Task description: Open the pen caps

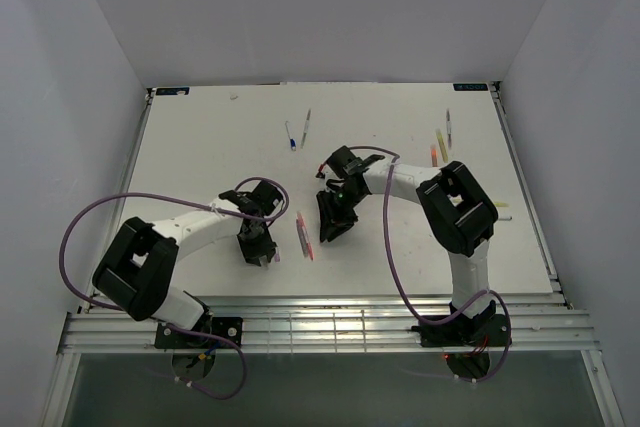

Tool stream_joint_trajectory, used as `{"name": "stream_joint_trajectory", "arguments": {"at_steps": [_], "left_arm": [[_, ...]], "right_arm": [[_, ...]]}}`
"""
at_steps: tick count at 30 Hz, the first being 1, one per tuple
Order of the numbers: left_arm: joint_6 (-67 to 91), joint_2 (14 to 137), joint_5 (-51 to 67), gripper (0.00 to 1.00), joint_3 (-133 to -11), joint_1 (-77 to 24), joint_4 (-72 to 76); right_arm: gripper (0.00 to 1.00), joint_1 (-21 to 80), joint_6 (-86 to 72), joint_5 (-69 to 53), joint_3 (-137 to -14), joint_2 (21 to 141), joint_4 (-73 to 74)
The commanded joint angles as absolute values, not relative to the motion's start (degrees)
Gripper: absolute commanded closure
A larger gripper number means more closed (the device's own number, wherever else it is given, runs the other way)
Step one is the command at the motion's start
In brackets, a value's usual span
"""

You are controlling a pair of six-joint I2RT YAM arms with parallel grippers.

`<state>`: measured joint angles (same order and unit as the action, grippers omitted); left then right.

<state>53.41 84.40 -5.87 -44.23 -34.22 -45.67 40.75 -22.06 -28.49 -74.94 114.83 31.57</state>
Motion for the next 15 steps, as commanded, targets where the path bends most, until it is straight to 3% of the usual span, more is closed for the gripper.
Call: {"name": "stream_joint_trajectory", "arguments": {"at_steps": [1,11,15], "left_arm": [[54.05,87.54,-9.23,0.6,-42.1,-33.93,-45.7],[53.7,84.55,-11.42,0.5,-44.29,-33.93,-47.28],[53.09,84.46,-12.04,0.46,-45.0,-33.93,-47.46]], "right_arm": [[0.66,41.31,-21.88,-29.0,-77.61,115.49,31.9],[0.66,41.4,-21.36,-26.99,-78.13,113.56,32.43],[0.57,41.4,-20.74,-25.93,-79.36,111.89,33.75]]}}
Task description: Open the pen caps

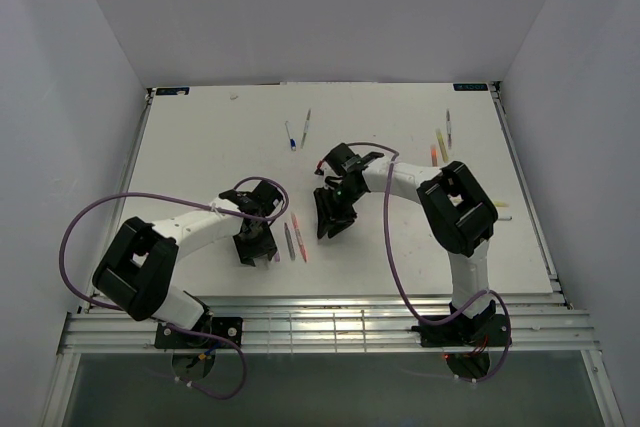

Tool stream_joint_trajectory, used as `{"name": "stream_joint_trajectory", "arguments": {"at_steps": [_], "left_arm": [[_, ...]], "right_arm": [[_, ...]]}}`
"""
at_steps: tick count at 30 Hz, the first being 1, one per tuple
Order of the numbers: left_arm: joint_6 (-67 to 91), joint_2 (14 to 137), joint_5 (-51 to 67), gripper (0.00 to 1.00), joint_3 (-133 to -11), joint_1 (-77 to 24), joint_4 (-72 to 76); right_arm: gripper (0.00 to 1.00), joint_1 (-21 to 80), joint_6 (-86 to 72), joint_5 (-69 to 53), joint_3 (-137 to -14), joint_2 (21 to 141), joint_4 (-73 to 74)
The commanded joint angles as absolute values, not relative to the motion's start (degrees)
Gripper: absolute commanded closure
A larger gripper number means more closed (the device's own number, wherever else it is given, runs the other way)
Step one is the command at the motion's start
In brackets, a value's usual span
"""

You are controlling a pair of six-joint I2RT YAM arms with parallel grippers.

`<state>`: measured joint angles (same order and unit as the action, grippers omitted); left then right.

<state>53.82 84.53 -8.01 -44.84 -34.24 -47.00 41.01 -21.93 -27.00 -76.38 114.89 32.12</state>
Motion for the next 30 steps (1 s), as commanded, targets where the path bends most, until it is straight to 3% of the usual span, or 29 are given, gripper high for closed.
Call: {"name": "stream_joint_trajectory", "arguments": {"at_steps": [1,7,13,16,20,30], "left_arm": [[53.26,84.64,-12.04,0.46,-45.09,-33.93,-47.55],[53.27,80.7,-14.06,0.46,-48.94,-33.93,-49.56],[49.66,81.91,-20.03,0.39,-62.91,-33.93,-54.4],[48.34,86.12,-21.62,0.38,-71.17,-33.75,-55.55],[45.62,94.99,-23.73,0.36,-83.03,-31.47,-53.71],[38.85,128.21,-14.95,0.4,-123.9,-20.05,-53.09]], "right_arm": [[0.55,41.4,-20.57,-25.67,-79.71,111.62,34.62],[0.43,41.4,-19.07,-22.77,-81.56,107.76,37.09],[0.36,40.87,-18.28,-20.31,-83.67,103.89,39.28],[0.26,40.96,-17.15,-15.67,-85.86,103.45,43.84],[0.13,40.7,-16.87,-8.97,-84.47,101.17,47.63],[0.13,38.59,-17.85,-7.56,-75.33,92.47,48.87]]}}
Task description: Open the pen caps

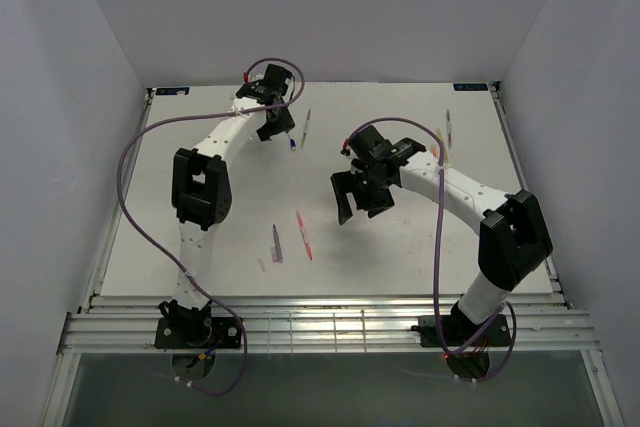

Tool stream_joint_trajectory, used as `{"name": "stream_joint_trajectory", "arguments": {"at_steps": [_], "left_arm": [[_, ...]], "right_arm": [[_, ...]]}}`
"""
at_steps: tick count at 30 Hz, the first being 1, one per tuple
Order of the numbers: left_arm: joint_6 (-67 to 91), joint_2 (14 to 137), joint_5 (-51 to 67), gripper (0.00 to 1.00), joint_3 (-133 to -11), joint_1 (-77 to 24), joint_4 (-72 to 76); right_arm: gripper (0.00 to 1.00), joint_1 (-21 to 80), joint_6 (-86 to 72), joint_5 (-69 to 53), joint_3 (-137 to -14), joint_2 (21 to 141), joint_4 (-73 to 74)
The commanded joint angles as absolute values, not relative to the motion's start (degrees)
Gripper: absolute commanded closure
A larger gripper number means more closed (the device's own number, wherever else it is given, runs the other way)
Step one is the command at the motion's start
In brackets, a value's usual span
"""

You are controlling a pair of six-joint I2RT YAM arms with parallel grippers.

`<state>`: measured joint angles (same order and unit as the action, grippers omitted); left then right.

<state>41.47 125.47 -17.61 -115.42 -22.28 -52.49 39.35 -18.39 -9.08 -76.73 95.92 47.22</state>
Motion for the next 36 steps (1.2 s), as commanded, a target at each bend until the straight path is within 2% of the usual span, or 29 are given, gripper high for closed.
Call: {"name": "stream_joint_trajectory", "arguments": {"at_steps": [1,5,9,12,24,31,36], "left_arm": [[38.93,132.23,-14.07,0.41,-126.45,-18.91,-52.91],[38.15,137.11,-5.22,0.47,-131.4,-16.88,-46.69],[37.18,135.09,-0.81,0.48,-121.5,-16.61,-37.64],[36.57,135.17,2.17,0.49,-119.01,-16.61,-34.46],[33.75,134.82,3.34,0.45,-114.7,-17.05,-33.4],[34.1,134.3,1.32,0.47,-112.15,-17.4,-35.07],[32.88,134.21,0.88,0.53,-111.18,-18.81,-36.03]], "right_arm": [[0.13,38.41,-17.58,-7.65,-74.97,91.42,48.78],[0.13,36.83,-16.53,-9.23,-73.83,90.27,48.25],[0.14,35.95,-16.35,-9.23,-73.39,89.83,48.43],[0.14,35.33,-16.52,-9.23,-72.34,89.03,48.25],[0.14,34.37,-19.07,-10.11,-67.33,85.52,45.53],[0.14,34.37,-19.6,-9.84,-65.83,83.76,44.91],[0.15,34.28,-20.04,-9.93,-64.87,83.15,44.39]]}}
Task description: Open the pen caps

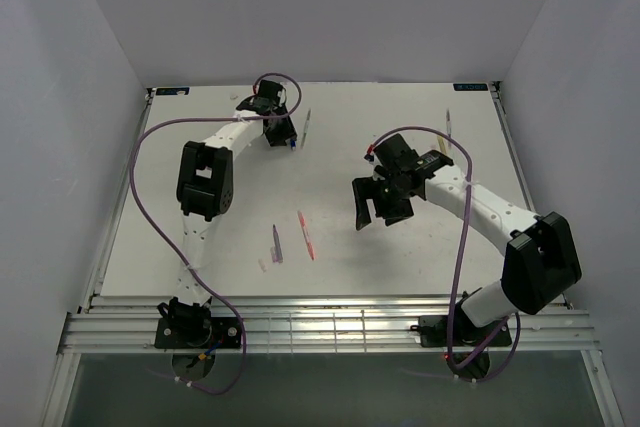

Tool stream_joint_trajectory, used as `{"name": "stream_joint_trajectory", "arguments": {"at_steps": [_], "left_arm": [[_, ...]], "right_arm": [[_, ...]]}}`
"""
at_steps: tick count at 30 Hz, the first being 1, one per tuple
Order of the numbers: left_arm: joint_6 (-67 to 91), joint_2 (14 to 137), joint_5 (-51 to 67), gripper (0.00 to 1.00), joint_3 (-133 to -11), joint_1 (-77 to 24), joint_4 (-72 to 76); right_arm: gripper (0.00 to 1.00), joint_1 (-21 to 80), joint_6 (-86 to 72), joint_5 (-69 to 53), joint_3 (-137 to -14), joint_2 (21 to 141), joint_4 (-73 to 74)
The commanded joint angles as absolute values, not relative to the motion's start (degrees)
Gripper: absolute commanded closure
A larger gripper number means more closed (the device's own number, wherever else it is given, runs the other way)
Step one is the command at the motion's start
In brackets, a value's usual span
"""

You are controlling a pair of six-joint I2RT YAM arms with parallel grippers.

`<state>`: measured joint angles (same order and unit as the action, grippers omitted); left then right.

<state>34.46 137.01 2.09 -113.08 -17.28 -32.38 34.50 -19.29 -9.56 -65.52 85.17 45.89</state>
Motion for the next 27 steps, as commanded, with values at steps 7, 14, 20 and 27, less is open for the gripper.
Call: {"name": "stream_joint_trajectory", "arguments": {"at_steps": [7,14,20,27], "left_arm": [[33.04,136.4,-5.26,0.53,-113.9,-21.01,-42.0],[35.24,139.04,-9.04,0.61,-116.72,-21.01,-46.4],[35.68,139.92,-10.63,0.61,-118.12,-20.92,-46.67],[34.1,143.87,-10.2,0.62,-123.83,-20.66,-47.64]], "right_arm": [[0.15,34.28,-20.74,-10.11,-63.63,81.74,42.98],[0.15,34.28,-21.18,-9.76,-61.7,79.54,42.98],[0.15,34.37,-21.36,-9.49,-60.12,77.96,42.98],[0.15,34.28,-21.8,-9.05,-58.89,76.55,43.15]]}}
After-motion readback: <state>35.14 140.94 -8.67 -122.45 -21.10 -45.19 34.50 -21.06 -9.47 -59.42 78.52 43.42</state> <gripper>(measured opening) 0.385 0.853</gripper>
